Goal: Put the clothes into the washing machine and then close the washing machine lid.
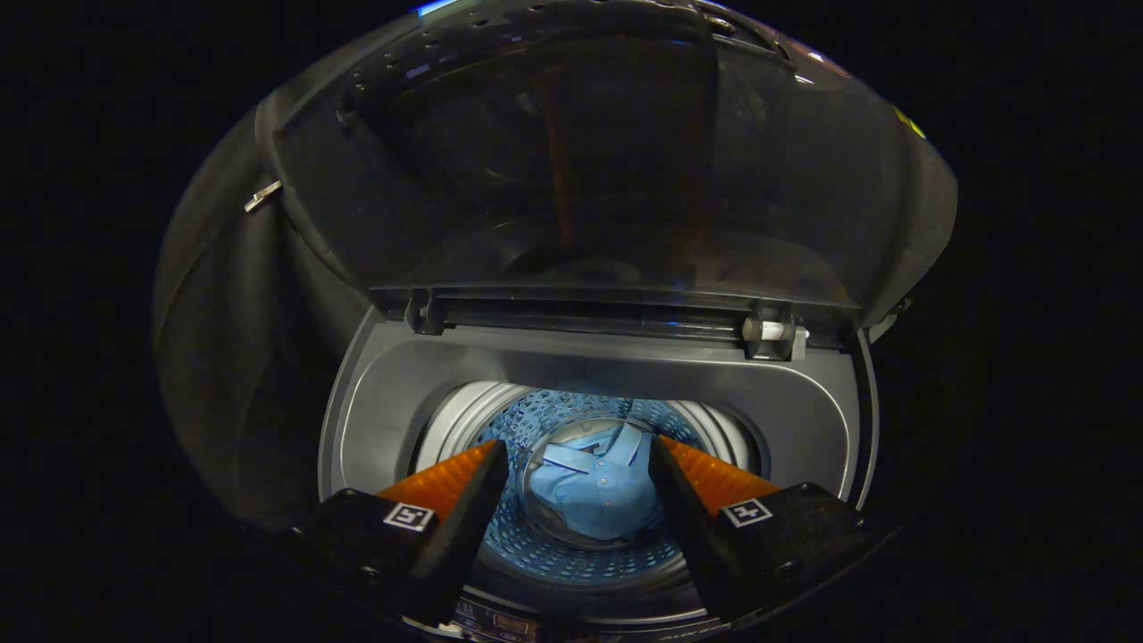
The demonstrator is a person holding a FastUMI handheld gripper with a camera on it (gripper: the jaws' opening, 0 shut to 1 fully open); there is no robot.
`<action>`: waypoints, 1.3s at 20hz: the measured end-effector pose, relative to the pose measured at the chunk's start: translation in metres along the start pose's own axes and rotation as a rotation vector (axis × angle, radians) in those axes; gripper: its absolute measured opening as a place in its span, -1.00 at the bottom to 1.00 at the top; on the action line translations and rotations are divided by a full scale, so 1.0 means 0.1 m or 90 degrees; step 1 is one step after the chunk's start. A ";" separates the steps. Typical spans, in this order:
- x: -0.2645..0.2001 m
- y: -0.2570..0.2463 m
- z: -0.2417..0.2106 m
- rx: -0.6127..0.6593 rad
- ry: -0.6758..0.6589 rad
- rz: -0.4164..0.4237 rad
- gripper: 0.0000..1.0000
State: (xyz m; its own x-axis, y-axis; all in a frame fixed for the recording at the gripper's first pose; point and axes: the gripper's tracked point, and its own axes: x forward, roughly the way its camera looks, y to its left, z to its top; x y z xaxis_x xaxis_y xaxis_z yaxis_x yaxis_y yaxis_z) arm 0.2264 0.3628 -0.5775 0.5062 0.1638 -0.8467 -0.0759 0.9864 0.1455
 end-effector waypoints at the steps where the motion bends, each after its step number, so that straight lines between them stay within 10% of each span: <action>1: -0.03 0.00 0.02 -0.001 -0.004 -0.001 1.00; 18: -1.56 0.27 1.78 0.020 -0.223 0.024 1.00; 26: -1.45 0.40 2.56 0.008 -0.264 -0.002 0.99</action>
State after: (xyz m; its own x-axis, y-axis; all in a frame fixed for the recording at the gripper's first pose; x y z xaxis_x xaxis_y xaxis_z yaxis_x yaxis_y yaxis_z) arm 0.3696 0.3758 -0.3183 0.8096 0.1400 -0.5700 -0.0641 0.9864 0.1512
